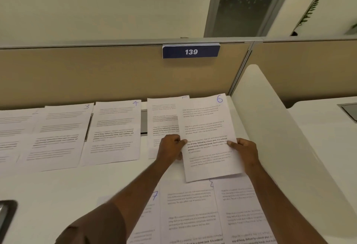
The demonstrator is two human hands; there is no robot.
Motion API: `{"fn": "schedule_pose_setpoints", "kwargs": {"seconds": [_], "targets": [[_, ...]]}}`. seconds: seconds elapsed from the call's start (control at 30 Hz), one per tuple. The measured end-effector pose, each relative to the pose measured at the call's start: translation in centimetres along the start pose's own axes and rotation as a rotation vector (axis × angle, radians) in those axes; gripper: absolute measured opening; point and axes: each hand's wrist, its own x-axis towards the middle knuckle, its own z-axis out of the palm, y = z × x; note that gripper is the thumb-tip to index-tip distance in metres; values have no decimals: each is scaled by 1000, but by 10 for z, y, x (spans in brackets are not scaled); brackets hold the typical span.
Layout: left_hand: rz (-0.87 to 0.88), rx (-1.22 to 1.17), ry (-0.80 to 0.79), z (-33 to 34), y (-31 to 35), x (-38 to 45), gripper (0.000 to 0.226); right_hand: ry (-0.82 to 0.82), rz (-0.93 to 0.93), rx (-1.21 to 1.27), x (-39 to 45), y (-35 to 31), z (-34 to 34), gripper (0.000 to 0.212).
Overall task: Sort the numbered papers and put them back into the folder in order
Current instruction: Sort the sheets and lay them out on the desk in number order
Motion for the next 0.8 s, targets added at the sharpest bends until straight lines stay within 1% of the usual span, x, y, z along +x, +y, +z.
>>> {"fn": "schedule_pose_setpoints", "kwargs": {"seconds": [0.07,0.23,0.37,0.47,0.5,0.57,0.6,0.63,0.7,0.77,0.8], "targets": [[-21,-5,36,8,6,14,27,49,-49,-70,17,-2,1,17],[-17,31,69,32,18,49,30,180,-205,-307,45,-2,3,7],[21,134,74,46,22,73,32,282,-265,-474,63,-1,9,22],[42,185,75,56,25,88,34,322,-298,-522,72,-1,12,33],[50,196,68,58,25,92,34,332,-324,-541,73,0,13,39],[60,206,48,63,23,98,34,370,-412,-659,73,5,19,52],[65,206,38,65,22,99,35,368,-475,-729,72,8,23,57],[74,214,31,66,22,99,36,329,-541,-784,69,11,29,59],[131,299,36,65,22,95,39,182,-604,-884,61,20,44,64],[265,487,103,60,17,92,34,62,-605,-997,56,32,58,73],[358,584,164,57,12,92,28,26,-601,-1031,56,37,63,78]]}}
